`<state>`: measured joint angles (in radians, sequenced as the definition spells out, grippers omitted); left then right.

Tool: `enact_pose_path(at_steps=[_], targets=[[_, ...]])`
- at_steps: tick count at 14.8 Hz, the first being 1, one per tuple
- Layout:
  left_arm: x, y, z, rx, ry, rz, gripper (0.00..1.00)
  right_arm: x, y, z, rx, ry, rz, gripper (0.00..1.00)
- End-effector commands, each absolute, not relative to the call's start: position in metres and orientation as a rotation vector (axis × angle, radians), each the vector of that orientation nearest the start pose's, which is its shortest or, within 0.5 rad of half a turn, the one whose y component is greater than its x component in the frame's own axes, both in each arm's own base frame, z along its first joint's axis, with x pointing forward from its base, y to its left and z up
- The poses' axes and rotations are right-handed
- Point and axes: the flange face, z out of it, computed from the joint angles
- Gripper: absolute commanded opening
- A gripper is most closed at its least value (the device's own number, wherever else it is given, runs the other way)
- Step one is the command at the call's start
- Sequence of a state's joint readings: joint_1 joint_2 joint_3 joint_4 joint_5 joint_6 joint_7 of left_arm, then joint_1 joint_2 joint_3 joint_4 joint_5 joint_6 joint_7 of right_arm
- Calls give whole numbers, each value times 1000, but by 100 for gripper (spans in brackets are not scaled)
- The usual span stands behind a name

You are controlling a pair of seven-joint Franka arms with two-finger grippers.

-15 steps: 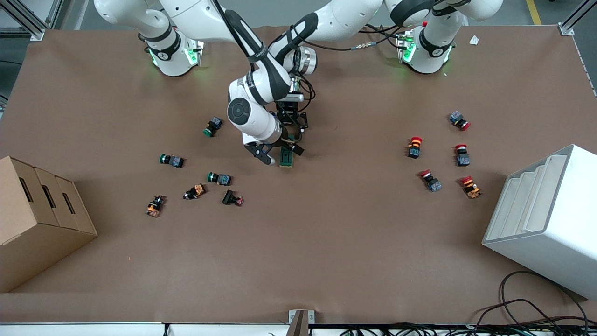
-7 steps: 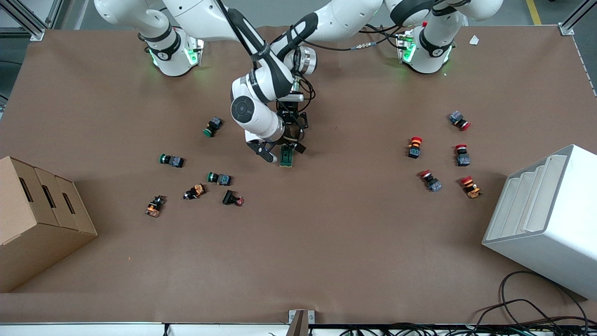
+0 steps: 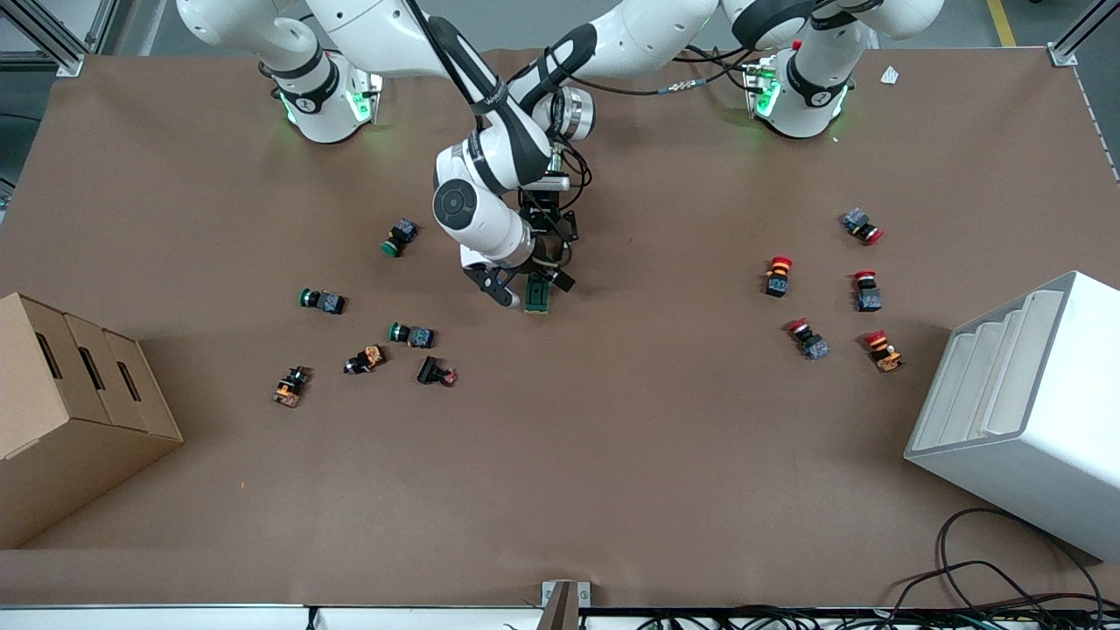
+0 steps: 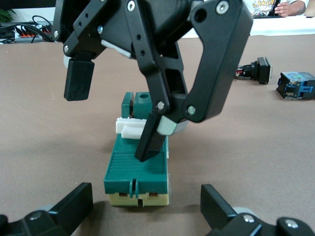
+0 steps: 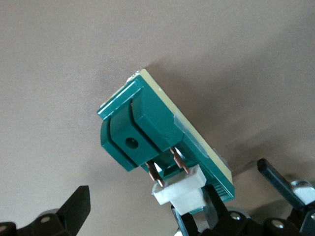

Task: Close load switch with both arms
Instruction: 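Press the white handle down with the left gripper while the right gripper holds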

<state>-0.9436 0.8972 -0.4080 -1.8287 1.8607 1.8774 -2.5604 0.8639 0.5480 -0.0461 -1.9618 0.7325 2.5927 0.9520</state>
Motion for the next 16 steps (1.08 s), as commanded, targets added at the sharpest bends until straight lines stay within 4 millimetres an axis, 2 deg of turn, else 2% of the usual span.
enact_pose_path(at_steps=[1,3,6,13,16], targets=[[208,-568,54,-2686,86,-1686,99,459,444,214,-2569,1044,364,100],[209,-568,53,-2684,86,-1687,99,469,446,225,-2564,1036,412,100],[210,-568,54,-2683,84,-1687,99,478,442,231,-2550,1042,414,100],[212,-568,54,-2683,80,-1685,99,486,441,234,-2544,1039,395,100],[212,-568,54,-2683,80,-1685,99,497,437,235,-2535,1044,380,100]])
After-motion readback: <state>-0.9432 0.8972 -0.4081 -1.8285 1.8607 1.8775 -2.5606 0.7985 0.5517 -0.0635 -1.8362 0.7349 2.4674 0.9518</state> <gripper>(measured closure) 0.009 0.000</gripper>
